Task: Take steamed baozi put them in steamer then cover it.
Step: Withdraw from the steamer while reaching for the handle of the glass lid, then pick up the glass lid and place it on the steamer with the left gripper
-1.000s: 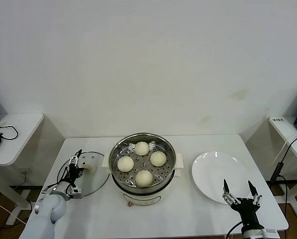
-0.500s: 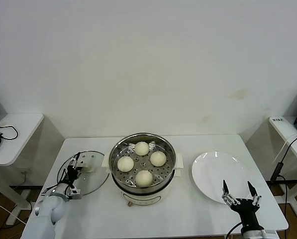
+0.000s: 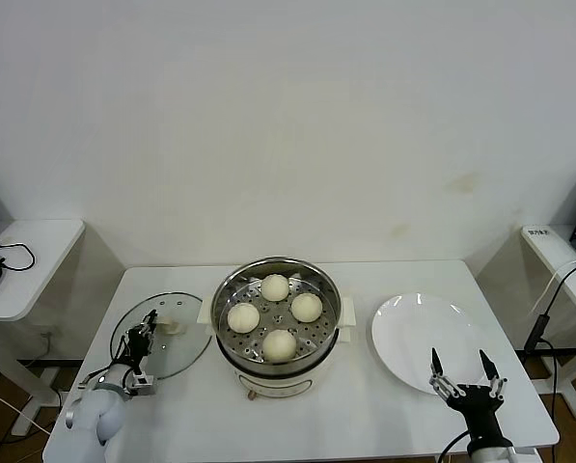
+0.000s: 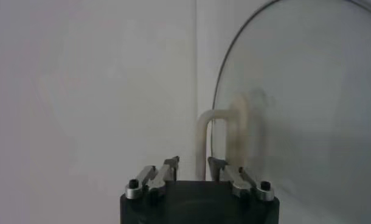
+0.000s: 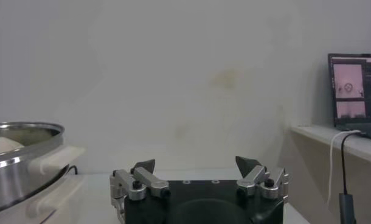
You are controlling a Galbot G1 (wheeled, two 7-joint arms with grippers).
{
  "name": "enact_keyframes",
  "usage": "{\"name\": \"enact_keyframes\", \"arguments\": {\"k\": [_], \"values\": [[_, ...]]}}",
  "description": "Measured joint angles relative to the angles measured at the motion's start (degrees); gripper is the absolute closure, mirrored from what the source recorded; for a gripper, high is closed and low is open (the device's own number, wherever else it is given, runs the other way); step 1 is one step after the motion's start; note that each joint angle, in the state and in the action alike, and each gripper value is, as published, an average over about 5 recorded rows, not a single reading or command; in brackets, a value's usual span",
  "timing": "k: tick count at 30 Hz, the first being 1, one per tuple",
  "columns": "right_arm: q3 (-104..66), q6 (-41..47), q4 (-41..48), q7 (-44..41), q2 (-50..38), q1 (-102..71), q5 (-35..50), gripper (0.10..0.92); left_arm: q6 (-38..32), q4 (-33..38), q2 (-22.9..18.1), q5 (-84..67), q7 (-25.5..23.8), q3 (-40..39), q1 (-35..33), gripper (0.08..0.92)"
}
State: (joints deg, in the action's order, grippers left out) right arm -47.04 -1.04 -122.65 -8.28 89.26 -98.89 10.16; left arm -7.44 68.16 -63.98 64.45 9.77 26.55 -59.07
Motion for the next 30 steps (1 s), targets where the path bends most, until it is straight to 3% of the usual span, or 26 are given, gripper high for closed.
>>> {"name": "enact_keyframes", "arguments": {"k": [4, 13, 22, 30], "values": [[0.2, -0.1, -0.2, 0.0, -0.1, -0.2, -0.1, 0.203, 0.0, 0.8, -0.5, -0.3, 1.5, 0.9, -1.0, 0.867], [0.7, -0.3, -0.6, -0.2, -0.4, -0.3, -0.2, 0.203, 1.0, 5.5, -2.0, -0.5, 5.3, 4.2, -5.0, 0.868], [1.5, -0.2, -0.3, -0.3, -1.4, 0.3, 0.1, 0.203, 3.4, 16.4, -3.8, 1.3, 7.2, 10.8, -12.2, 0.868], [2.0, -0.2, 0.5, -0.5, -2.5, 0.8, 0.2, 0.203, 6.4, 29.1, -3.2, 0.8, 4.4, 17.1, -20.6, 0.868]]}}
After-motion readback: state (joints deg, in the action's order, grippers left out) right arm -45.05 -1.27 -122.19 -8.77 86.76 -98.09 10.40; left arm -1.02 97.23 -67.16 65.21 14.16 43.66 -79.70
